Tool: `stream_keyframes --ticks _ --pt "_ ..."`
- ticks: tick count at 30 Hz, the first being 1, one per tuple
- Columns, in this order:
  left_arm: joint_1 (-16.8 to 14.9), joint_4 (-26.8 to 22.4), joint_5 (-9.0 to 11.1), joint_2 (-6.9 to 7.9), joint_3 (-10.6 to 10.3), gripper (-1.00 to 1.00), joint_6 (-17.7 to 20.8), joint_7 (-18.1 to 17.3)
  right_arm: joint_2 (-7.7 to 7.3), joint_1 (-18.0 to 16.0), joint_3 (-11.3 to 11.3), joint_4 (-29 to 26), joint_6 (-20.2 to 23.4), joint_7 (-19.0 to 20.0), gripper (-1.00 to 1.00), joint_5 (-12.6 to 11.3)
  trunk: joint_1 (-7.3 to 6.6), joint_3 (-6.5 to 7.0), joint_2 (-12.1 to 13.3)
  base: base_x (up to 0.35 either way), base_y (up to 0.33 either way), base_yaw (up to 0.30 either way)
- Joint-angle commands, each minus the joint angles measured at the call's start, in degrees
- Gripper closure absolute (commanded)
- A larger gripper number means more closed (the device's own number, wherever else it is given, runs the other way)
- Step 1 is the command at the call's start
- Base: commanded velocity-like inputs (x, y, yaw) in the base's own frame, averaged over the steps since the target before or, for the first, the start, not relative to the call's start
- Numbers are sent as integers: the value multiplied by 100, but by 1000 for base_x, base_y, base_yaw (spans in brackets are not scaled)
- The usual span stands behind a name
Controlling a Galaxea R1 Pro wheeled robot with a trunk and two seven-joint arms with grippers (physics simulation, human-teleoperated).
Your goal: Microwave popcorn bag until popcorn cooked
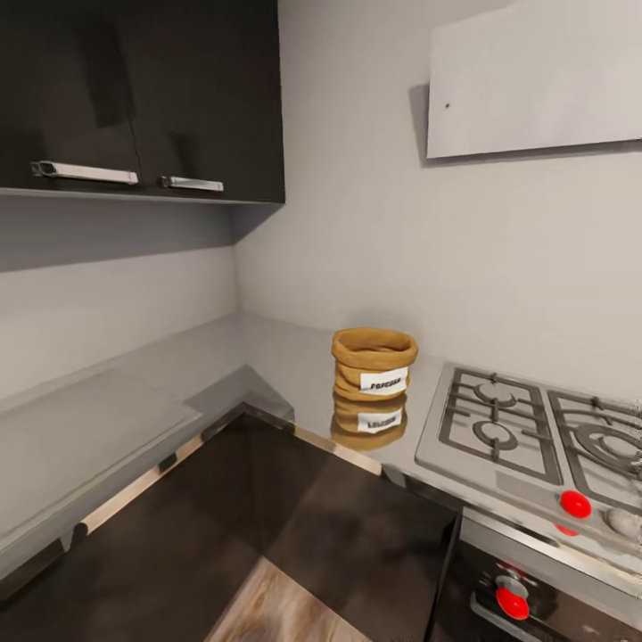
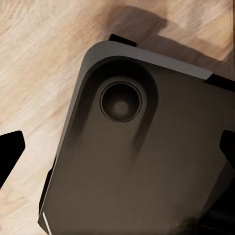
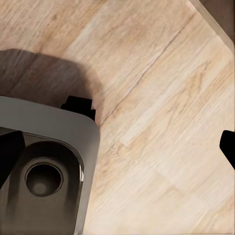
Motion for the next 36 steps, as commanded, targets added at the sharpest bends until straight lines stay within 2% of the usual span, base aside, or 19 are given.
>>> stream_keyframes --ticks 1,21,36 --pt "3 -8 20 -1 7 -100 -7 0 -3 -6 -49 19 -32 10 -100 40 0 -5 -3 0 0 -245" --pt "3 -7 17 -2 9 -100 -7 0 -1 -8 -47 19 -23 19 -100 49 0 -5 -3 0 0 -272" --pt "3 1 3 -18 -5 -100 -7 0 69 -8 -82 19 -3 10 -100 24 0 -5 -3 0 0 -300"
